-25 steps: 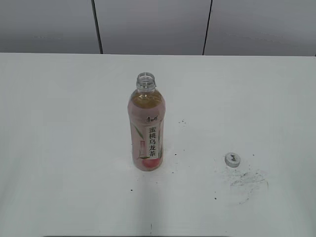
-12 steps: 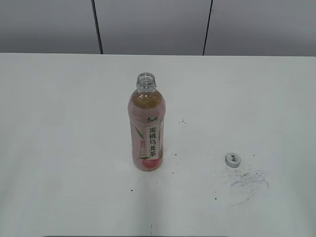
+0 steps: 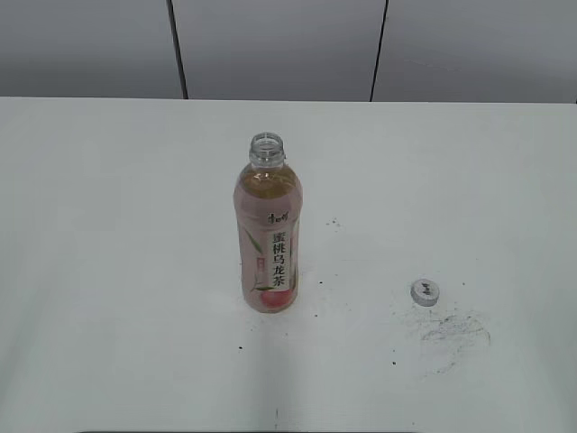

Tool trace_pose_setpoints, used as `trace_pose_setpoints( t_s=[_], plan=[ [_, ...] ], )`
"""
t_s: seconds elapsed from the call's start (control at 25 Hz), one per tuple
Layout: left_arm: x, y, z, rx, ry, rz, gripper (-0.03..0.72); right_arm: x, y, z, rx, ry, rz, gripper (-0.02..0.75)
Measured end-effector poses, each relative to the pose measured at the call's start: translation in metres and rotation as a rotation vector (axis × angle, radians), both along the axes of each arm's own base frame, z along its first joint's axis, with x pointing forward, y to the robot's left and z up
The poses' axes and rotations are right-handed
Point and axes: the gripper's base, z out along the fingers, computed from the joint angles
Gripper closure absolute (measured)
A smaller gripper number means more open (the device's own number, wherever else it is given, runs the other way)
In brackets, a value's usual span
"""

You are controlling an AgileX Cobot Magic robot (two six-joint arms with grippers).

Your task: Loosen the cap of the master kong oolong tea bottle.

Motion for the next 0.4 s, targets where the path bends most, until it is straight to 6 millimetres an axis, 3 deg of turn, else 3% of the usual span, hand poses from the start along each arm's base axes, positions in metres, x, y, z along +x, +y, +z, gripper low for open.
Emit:
trace_pose_setpoints(
  t_s=[0.4],
  plan=[
    [0.0, 0.0, 0.0, 0.0, 0.0, 0.0, 0.125, 0.0, -0.0001, 0.0, -0.001, 0.0, -0.001, 0.183]
  ],
)
